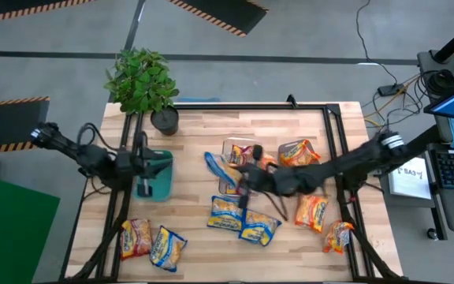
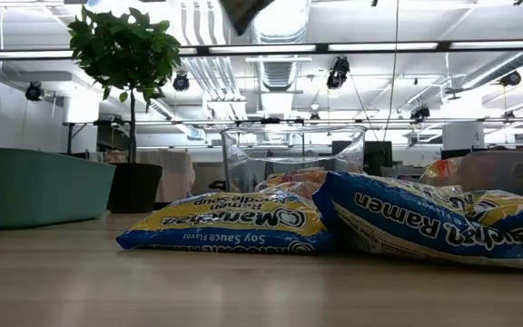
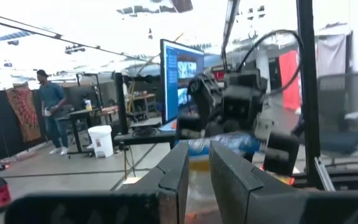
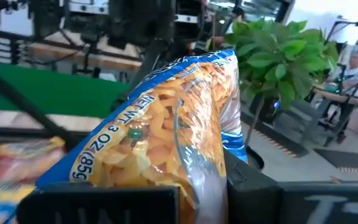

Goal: Sort Maruchan noodles
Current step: Put the blue noodle pack into the green bin

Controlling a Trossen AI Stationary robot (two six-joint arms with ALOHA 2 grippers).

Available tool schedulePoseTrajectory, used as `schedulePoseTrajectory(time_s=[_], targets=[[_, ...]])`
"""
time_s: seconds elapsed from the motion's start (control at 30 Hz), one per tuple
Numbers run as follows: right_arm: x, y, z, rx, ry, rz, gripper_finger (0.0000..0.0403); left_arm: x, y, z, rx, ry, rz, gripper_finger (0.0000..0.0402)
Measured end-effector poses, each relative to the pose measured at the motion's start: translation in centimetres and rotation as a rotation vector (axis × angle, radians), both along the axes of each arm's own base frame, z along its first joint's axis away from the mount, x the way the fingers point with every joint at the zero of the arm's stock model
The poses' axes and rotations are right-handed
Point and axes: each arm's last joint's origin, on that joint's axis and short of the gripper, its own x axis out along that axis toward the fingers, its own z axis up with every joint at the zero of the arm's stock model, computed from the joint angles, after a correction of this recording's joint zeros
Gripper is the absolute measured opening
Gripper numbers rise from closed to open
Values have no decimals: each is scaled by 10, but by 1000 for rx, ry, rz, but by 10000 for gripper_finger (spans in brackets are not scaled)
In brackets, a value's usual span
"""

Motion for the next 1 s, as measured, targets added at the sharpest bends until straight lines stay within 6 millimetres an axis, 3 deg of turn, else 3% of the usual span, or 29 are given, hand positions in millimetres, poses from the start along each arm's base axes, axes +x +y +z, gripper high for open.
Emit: schedulePoseTrajectory(time_s=[0.2,0.43,0.73,1.0], targets=[[54,-29,-21,29,12,-28,17,-19,9,-8,-32,-53,-5,47],[115,-49,-47,12,37,-41,17,-34,17,-13,-67,-116,-23,47],[173,-50,-79,-84,59,-50,17,-42,20,-17,-74,-150,-52,47],[213,-49,-107,-54,45,-66,21,-43,20,-17,-72,-154,-69,47]])
